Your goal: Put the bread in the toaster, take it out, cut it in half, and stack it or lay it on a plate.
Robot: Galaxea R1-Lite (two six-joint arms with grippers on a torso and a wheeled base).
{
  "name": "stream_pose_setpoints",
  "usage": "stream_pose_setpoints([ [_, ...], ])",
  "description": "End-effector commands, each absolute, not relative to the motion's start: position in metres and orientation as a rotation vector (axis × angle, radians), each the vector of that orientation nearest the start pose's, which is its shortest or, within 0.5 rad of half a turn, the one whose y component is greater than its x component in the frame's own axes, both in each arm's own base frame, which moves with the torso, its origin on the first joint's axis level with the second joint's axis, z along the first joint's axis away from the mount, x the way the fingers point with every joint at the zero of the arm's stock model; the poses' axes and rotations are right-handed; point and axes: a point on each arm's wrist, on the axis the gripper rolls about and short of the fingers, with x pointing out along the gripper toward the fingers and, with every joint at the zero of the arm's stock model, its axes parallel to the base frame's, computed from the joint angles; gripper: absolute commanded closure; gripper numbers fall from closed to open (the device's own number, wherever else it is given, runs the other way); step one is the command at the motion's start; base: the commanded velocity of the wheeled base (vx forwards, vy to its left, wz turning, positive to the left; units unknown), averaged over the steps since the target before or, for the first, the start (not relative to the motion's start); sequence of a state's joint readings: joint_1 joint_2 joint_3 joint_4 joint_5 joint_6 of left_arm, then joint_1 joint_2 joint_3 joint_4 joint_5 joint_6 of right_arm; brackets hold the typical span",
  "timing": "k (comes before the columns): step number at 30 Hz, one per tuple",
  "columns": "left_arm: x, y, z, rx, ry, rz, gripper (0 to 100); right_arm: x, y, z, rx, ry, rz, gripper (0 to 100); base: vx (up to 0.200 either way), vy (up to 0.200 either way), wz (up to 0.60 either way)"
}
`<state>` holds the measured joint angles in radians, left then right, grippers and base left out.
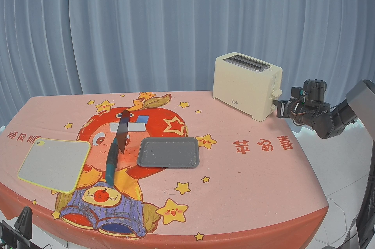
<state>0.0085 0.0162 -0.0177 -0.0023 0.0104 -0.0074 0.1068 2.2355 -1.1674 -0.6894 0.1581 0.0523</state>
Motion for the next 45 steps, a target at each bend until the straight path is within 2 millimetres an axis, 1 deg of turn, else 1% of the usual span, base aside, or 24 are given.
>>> stream_pose_setpoints([
  [1, -0.023, 0.0, 0.076, -0.008, -0.003, 0.02, 100, 0.428, 0.05, 0.074, 0.061, 0.41, 0.251, 100, 0.0, 0.0, 0.0],
  [21, -0.023, 0.0, 0.076, -0.008, -0.002, 0.02, 100, 0.42, 0.05, 0.069, 0.057, 0.432, 0.24, 100, 0.0, 0.0, 0.0],
  [23, -0.023, 0.0, 0.076, -0.008, -0.002, 0.02, 100, 0.418, 0.051, 0.069, 0.056, 0.435, 0.243, 100, 0.0, 0.0, 0.0],
  [25, -0.023, 0.0, 0.076, -0.008, -0.002, 0.02, 100, 0.412, 0.054, 0.066, 0.054, 0.454, 0.251, 100, 0.0, 0.0, 0.0],
  [28, -0.023, 0.0, 0.076, -0.008, -0.002, 0.018, 100, 0.406, 0.061, 0.076, 0.05, 0.443, 0.27, 100, 0.0, 0.0, 0.0],
  [35, -0.023, 0.0, 0.076, -0.008, -0.002, 0.02, 100, 0.401, 0.06, 0.079, 0.05, 0.436, 0.27, 100, 0.0, 0.0, 0.0],
  [40, -0.023, 0.0, 0.076, -0.008, -0.002, 0.018, 100, 0.392, 0.06, 0.082, 0.053, 0.445, 0.27, 100, 0.0, 0.0, 0.0],
  [45, -0.023, 0.0, 0.076, -0.008, -0.003, 0.018, 100, 0.377, 0.057, 0.095, 0.061, 0.409, 0.267, 100, 0.0, 0.0, 0.0],
])
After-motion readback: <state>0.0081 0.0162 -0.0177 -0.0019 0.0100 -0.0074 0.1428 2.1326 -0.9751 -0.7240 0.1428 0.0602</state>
